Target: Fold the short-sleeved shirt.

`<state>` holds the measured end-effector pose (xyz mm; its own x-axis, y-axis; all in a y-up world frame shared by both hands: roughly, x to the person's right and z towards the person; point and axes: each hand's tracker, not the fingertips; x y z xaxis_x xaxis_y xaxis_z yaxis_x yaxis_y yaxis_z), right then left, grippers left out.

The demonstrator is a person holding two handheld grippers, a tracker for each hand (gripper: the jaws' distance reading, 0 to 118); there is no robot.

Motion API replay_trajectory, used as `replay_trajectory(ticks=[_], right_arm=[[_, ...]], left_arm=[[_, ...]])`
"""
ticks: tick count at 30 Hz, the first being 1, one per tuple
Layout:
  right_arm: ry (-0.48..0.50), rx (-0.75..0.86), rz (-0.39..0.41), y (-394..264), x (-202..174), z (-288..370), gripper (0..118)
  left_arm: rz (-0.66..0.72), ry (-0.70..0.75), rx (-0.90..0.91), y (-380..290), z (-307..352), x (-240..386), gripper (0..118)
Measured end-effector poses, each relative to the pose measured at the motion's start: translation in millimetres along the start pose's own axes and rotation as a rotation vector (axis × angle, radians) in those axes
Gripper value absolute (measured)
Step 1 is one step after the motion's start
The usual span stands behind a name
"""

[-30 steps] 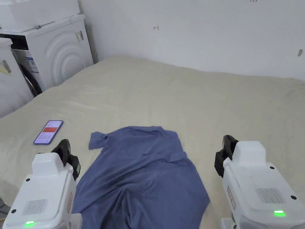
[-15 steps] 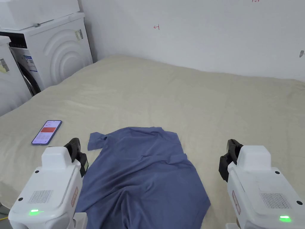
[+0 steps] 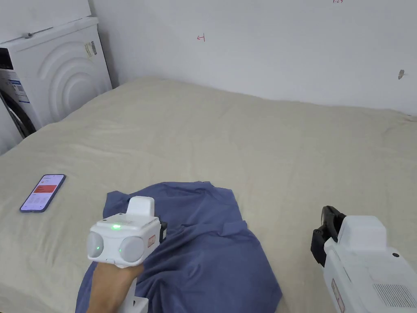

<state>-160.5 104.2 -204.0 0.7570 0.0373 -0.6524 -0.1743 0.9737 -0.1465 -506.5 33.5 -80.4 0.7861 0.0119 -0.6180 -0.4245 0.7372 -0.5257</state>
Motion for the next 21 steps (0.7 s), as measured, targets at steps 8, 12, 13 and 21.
replay_trajectory(ticks=[8, 12, 13, 21], right_arm=[[-0.023, -0.048, 0.005, -12.2, 13.1, -10.9, 1], [-0.029, -0.066, 0.007, -17.4, 19.2, -12.7, 1], [-0.031, -0.07, 0.007, -18.4, 20.4, -13.0, 1], [-0.042, -0.09, 0.003, -23.6, 27.9, -10.5, 1]], left_arm=[[0.065, -0.02, -0.307, -6.5, -74.6, 1.0, 83], [0.074, 0.004, -0.367, -10.9, -83.0, 4.6, 115], [0.067, 0.01, -0.389, -12.8, -84.0, 6.5, 115], [0.022, 0.014, -0.428, -28.5, -78.6, 19.9, 81]])
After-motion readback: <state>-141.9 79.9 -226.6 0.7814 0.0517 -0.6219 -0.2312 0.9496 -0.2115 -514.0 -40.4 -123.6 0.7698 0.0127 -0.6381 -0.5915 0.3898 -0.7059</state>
